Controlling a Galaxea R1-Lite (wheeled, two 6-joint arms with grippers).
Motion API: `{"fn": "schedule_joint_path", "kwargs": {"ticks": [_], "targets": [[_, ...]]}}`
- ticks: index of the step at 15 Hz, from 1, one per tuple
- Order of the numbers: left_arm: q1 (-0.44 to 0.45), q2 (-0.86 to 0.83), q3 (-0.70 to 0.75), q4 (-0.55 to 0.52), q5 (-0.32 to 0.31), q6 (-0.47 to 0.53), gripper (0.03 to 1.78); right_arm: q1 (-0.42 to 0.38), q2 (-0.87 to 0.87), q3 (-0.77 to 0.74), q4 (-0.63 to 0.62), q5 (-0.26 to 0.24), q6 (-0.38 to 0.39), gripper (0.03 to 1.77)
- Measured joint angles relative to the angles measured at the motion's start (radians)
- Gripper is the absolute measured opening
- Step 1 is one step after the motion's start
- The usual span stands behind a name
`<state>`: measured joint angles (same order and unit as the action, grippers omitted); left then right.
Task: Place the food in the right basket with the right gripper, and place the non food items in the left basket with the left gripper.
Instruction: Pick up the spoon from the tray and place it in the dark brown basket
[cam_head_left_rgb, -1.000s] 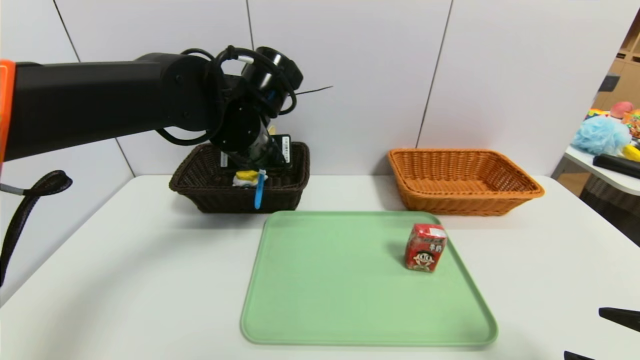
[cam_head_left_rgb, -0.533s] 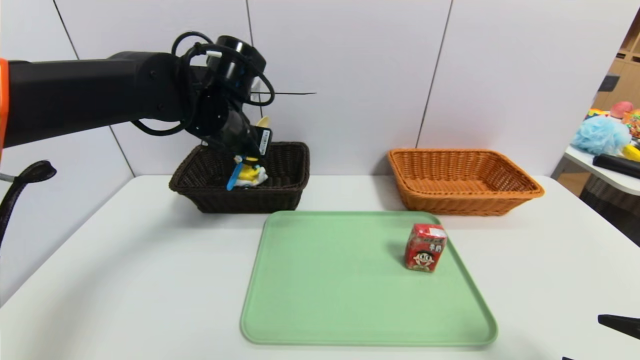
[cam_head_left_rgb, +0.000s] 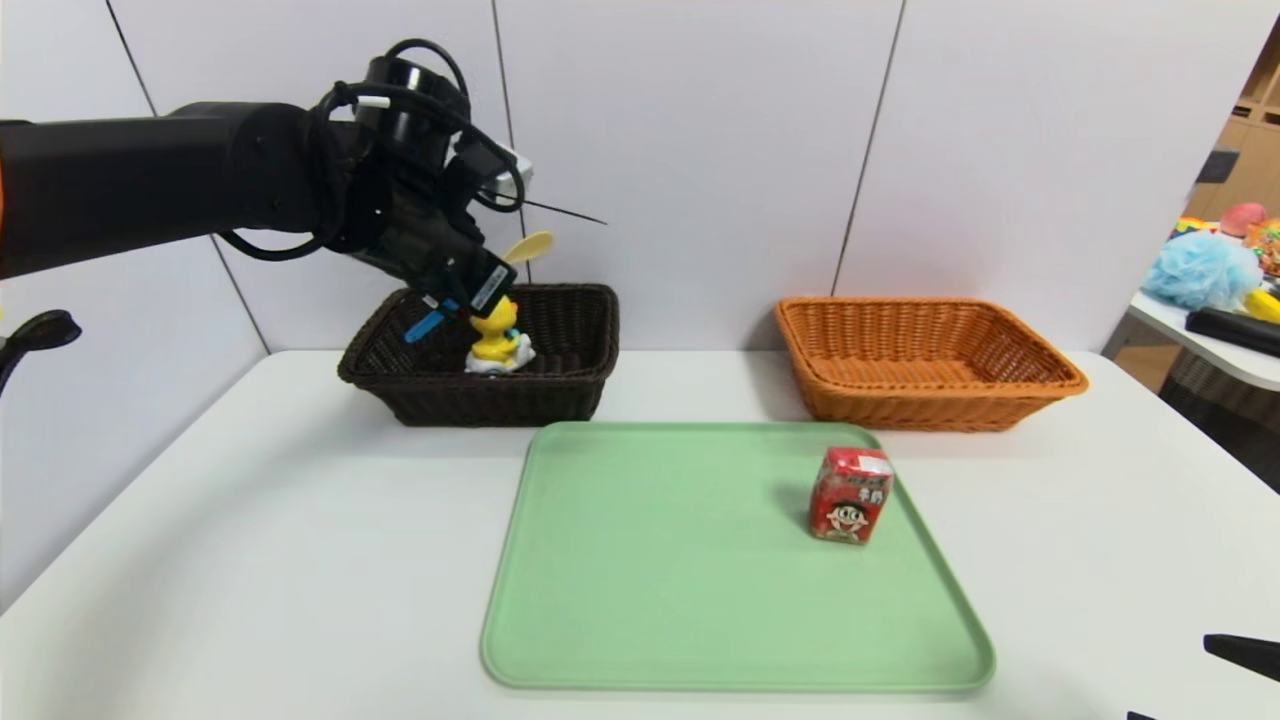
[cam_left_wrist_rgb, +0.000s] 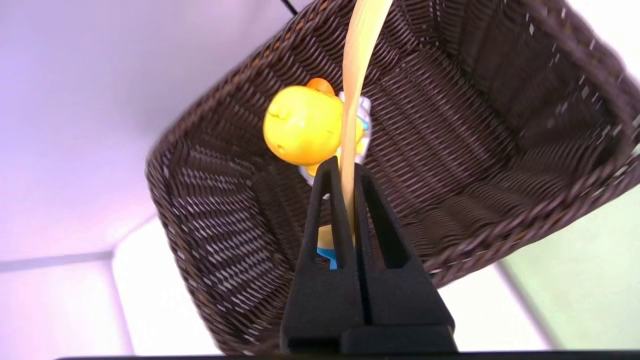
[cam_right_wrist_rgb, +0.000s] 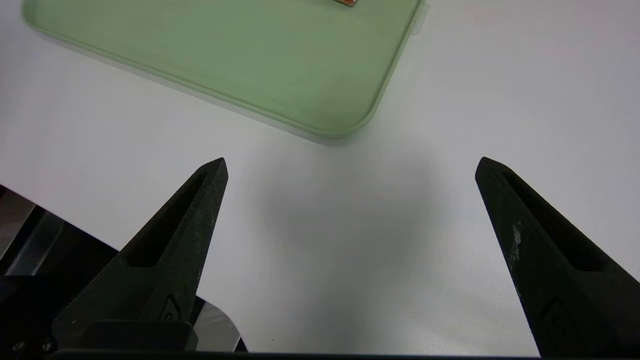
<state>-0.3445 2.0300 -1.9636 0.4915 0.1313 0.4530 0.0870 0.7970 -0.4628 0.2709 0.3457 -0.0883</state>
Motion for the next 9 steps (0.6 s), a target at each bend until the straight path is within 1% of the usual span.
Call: {"fn": "schedule_joint_path", "kwargs": {"ticks": [3,5,7,9], "targets": [[0.068,0.011,-0.002,-0.008,-0.143,0.243,0.06,0.0,-0.001,0.001,-0.001,0.0,0.0,1.71],[0.106,0.033,-0.006,-0.025,-0.216,0.384,0.06,0.0,0.0,0.001,-0.003,0.0,-0.001,1.71],[0.123,0.064,-0.007,-0.044,-0.227,0.48,0.06,0.0,0.0,0.001,-0.004,0.0,-0.001,1.71],[0.13,0.102,-0.009,-0.082,-0.229,0.542,0.06,0.0,0.001,0.001,-0.004,0.0,-0.001,1.71]]}}
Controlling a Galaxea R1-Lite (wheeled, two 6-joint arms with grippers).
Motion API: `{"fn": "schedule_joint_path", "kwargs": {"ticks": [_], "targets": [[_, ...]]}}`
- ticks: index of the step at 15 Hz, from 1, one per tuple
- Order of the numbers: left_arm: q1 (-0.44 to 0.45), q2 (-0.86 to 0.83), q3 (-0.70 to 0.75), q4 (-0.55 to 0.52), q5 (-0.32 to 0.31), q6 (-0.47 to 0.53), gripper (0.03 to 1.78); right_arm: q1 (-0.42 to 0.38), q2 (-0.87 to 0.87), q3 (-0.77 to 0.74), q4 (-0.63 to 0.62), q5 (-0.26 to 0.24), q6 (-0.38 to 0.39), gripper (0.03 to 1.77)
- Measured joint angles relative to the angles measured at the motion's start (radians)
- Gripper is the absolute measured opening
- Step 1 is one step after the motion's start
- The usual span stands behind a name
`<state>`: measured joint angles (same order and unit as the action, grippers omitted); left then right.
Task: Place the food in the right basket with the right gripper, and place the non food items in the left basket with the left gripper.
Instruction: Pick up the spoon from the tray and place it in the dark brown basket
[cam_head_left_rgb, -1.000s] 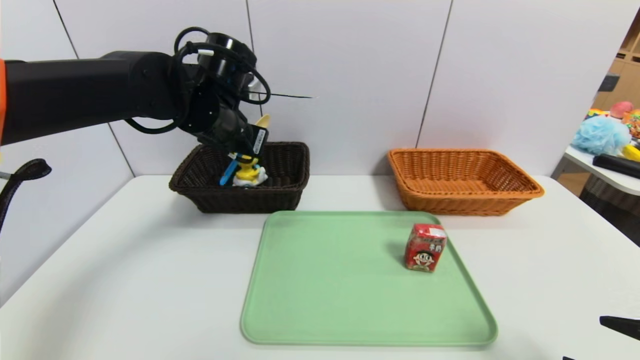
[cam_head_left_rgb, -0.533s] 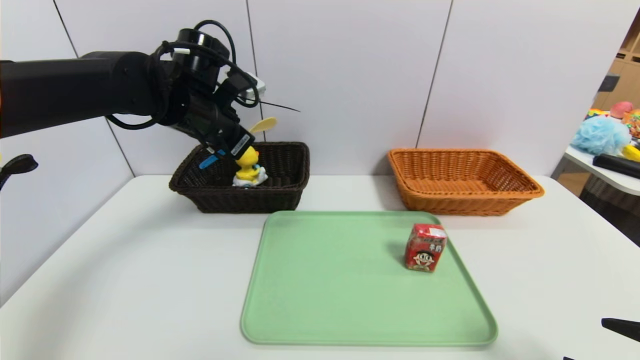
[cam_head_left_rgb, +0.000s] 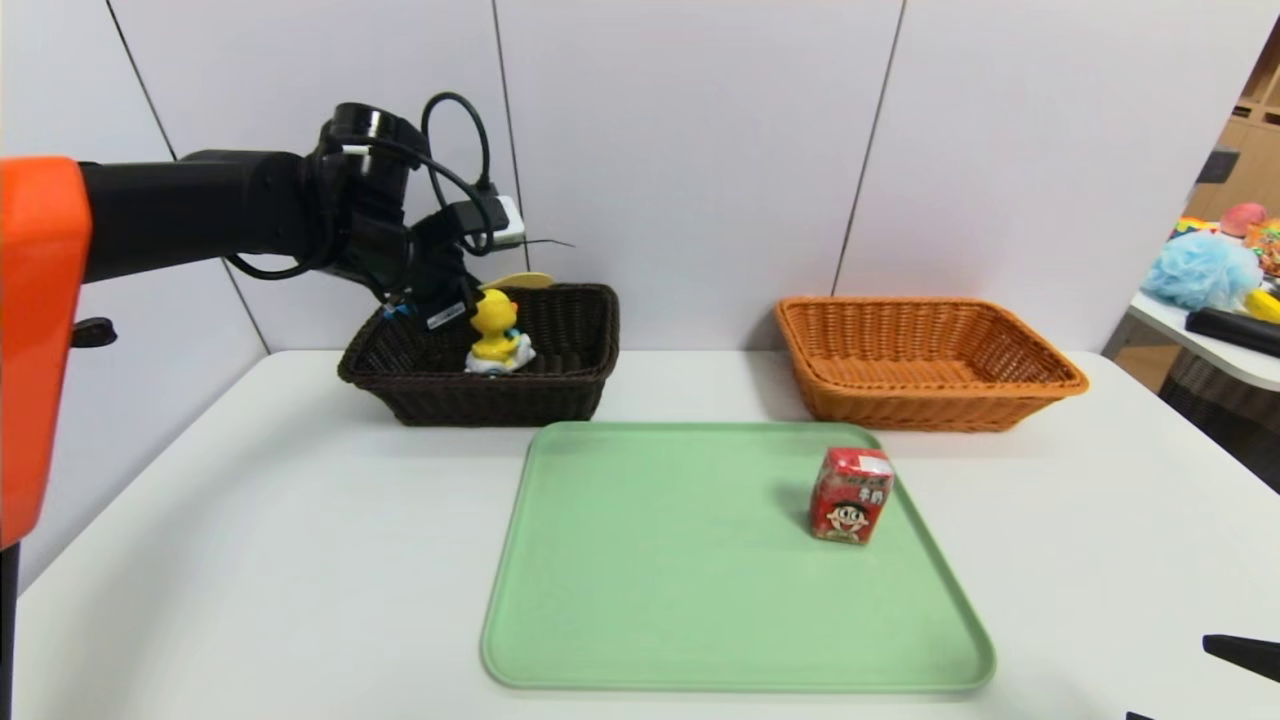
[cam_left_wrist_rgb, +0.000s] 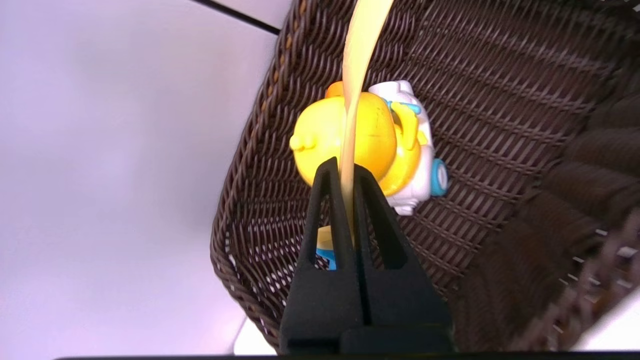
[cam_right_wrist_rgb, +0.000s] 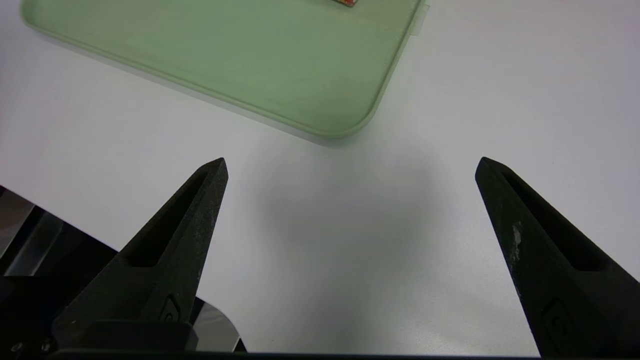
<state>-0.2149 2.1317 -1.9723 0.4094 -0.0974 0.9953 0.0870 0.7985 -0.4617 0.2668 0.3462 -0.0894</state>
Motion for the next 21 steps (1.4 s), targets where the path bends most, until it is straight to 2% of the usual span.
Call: {"fn": "schedule_joint_path", "kwargs": {"ticks": [3,20,21], "targets": [[-0.001,0.038,0.0,0.001,0.0,0.042,0.06,0.0,0.0,0.0,0.004,0.0,0.0,1.71],[-0.032,0.072,0.009,0.015,-0.008,0.033,0.06,0.0,-0.003,0.004,0.0,-0.018,0.0,1.71],[-0.033,0.072,0.01,0.026,-0.009,0.033,0.26,0.0,-0.003,0.004,0.001,-0.019,0.0,1.71]]}}
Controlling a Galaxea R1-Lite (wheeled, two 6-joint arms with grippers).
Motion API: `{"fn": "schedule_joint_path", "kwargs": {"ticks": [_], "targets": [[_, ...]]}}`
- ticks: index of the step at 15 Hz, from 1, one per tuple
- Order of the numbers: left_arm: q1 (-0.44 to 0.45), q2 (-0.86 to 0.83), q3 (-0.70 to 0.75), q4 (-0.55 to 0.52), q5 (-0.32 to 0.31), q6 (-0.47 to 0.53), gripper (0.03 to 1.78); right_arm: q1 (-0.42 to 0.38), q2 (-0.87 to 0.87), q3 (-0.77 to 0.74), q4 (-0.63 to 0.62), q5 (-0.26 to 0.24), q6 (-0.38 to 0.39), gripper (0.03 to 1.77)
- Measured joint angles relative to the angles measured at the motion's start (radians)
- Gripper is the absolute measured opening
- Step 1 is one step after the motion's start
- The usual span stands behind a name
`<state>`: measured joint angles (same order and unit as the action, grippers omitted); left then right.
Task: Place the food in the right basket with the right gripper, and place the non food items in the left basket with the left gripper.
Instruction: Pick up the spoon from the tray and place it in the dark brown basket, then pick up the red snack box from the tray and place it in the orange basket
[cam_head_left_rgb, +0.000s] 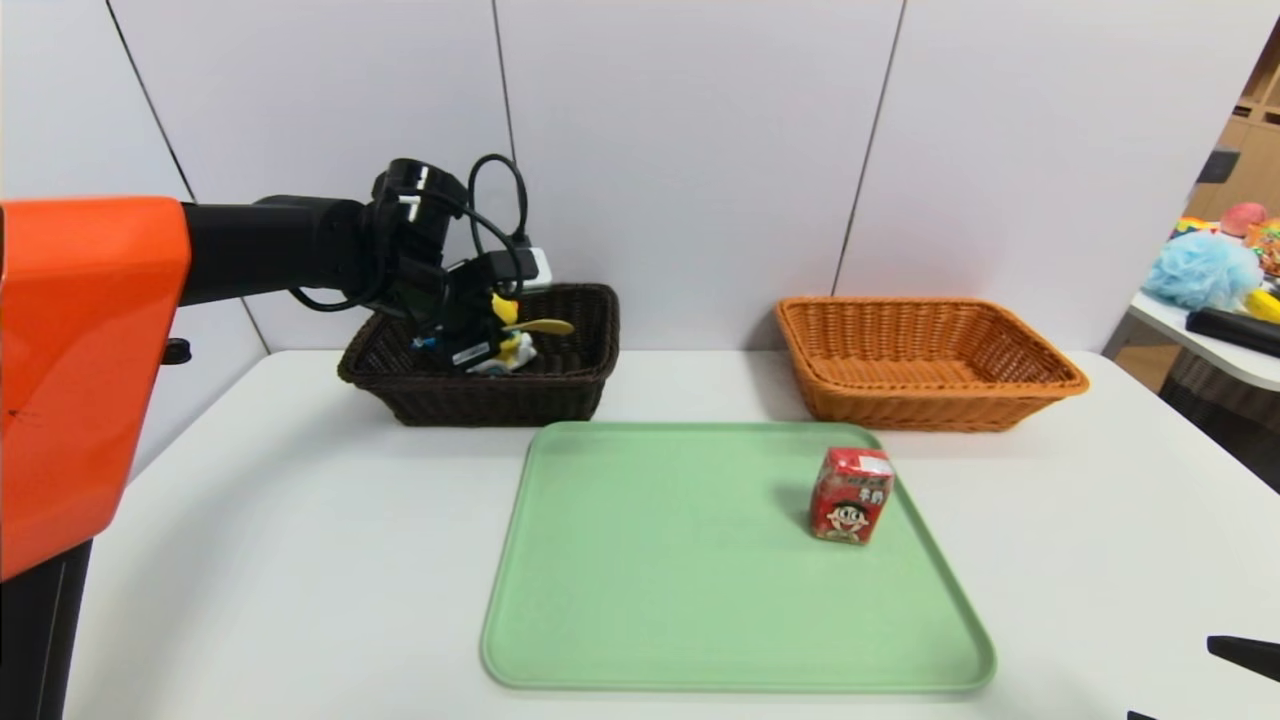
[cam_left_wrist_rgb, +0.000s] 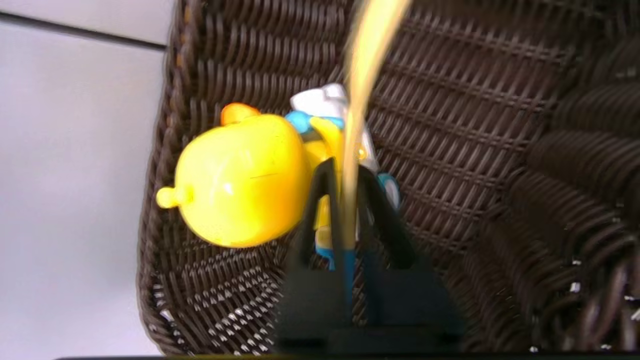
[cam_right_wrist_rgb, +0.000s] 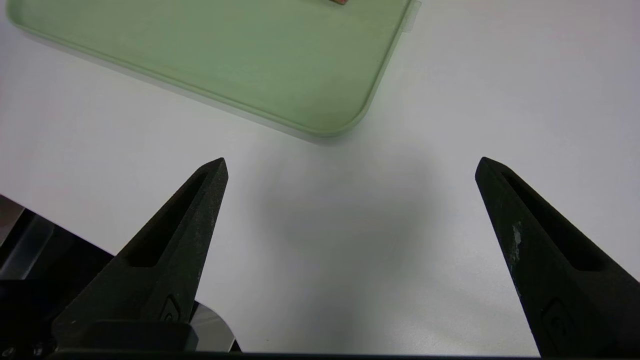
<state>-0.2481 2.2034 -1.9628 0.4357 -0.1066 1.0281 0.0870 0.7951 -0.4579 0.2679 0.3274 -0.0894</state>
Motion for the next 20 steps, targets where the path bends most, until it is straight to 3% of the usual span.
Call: {"fn": "schedule_joint_path", "kwargs": {"ticks": [4,8,11,15,20], "targets": [[-0.003,0.008,0.002,0.006,-0.006,0.0,0.84,0.0,-0.009,0.0,0.006,0.0,0.0,1.71],[-0.004,-0.013,-0.006,-0.003,-0.037,-0.066,1.19,0.0,-0.023,0.006,0.011,-0.003,0.0,1.71],[-0.017,-0.072,-0.008,-0.011,-0.039,-0.142,1.36,0.0,-0.028,0.005,0.006,-0.002,-0.001,1.71],[-0.068,-0.166,-0.008,-0.022,-0.032,-0.405,1.5,0.0,-0.03,-0.003,-0.001,0.0,0.0,1.71],[-0.141,-0.262,0.01,0.056,-0.021,-0.898,1.59,0.0,-0.03,-0.013,-0.002,-0.003,0.0,1.71]]}}
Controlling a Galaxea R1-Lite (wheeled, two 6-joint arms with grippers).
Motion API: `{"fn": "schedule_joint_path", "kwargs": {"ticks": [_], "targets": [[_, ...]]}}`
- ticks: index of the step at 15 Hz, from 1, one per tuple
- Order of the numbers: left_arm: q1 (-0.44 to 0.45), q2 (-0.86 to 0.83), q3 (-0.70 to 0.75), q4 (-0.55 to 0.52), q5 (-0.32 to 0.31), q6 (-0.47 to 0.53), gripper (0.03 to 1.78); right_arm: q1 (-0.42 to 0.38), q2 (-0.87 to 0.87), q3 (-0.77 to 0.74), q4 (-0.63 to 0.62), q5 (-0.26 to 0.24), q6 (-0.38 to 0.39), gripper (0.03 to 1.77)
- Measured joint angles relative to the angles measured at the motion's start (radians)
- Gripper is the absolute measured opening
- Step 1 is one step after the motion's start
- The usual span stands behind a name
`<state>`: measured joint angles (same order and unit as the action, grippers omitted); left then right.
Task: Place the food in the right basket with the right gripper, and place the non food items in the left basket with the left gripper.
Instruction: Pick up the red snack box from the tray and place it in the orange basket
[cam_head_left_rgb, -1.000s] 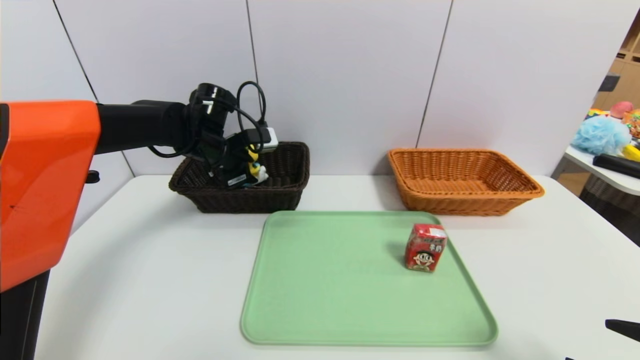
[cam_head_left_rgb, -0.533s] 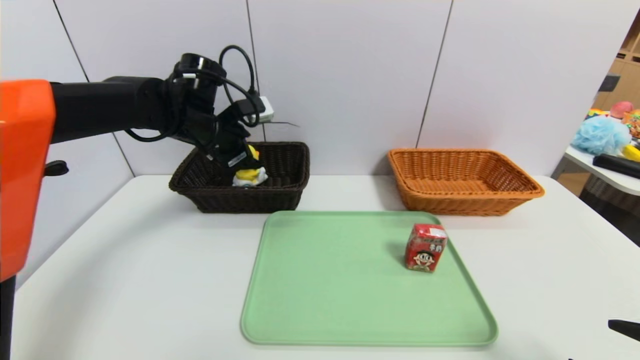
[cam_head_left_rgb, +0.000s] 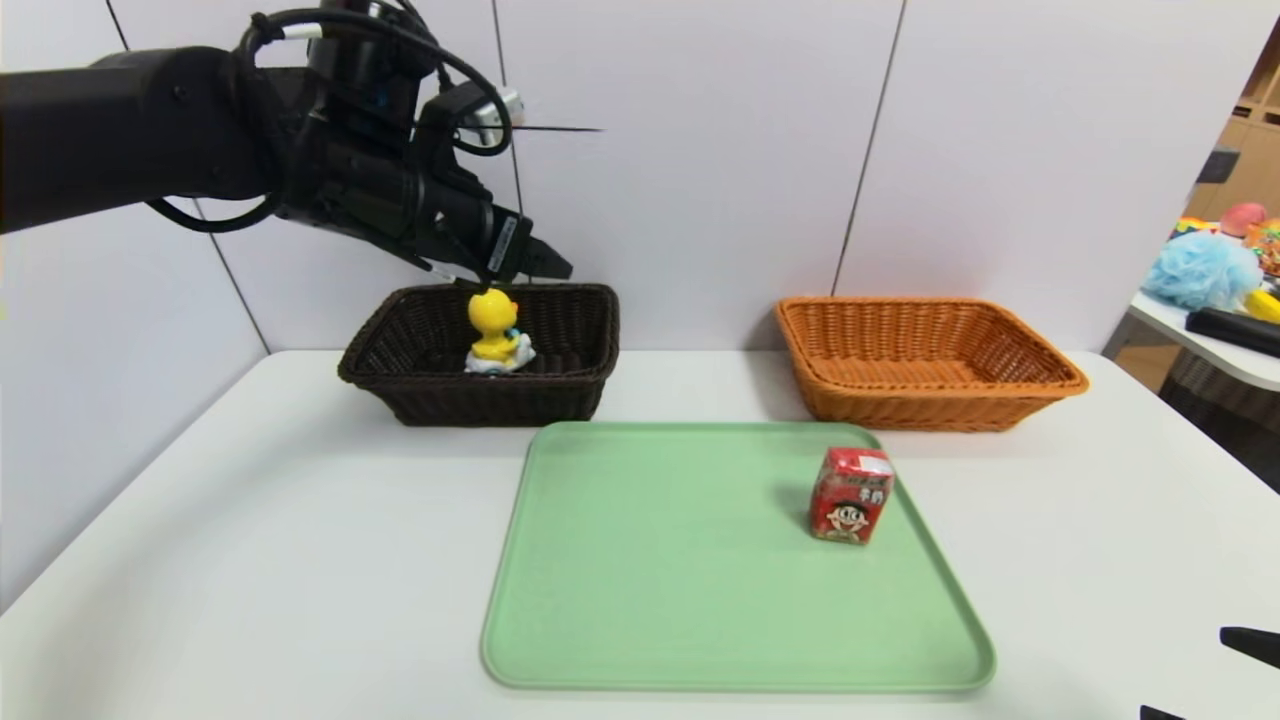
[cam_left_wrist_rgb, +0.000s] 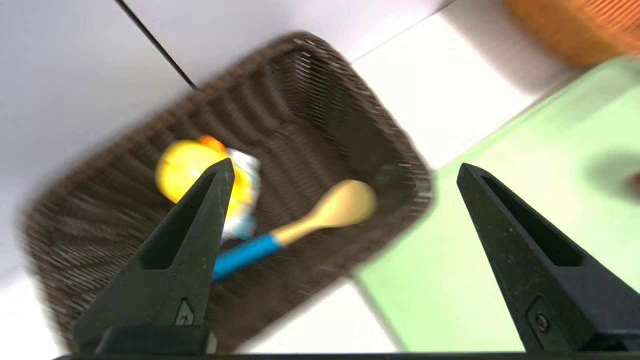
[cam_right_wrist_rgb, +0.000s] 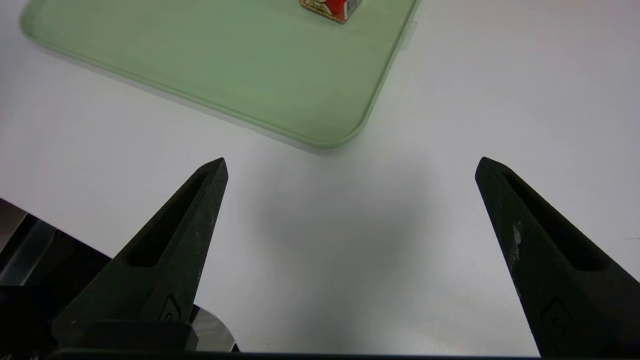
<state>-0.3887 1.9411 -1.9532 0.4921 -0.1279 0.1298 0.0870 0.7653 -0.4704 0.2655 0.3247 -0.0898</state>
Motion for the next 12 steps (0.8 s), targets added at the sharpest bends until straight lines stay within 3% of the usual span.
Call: {"fn": "schedule_joint_path", "kwargs": {"ticks": [3,6,8,10,12], "targets": [[-0.089,-0.048,0.087,0.027,0.106,-0.238,1.63,0.0,0.002,-0.005,0.0,-0.002,0.001,1.71],[-0.189,-0.087,0.227,0.023,0.239,-0.375,1.65,-0.001,0.006,-0.01,0.0,-0.001,0.0,1.71],[-0.237,-0.114,0.295,0.021,0.282,-0.484,1.67,-0.001,0.008,-0.012,0.0,-0.001,0.0,1.71],[-0.275,-0.14,0.359,0.021,0.348,-0.559,1.67,-0.001,0.009,-0.018,0.0,0.0,0.0,1.71],[-0.308,-0.169,0.429,0.018,0.375,-0.584,1.67,0.0,0.013,-0.028,0.0,0.003,-0.001,1.71]]}}
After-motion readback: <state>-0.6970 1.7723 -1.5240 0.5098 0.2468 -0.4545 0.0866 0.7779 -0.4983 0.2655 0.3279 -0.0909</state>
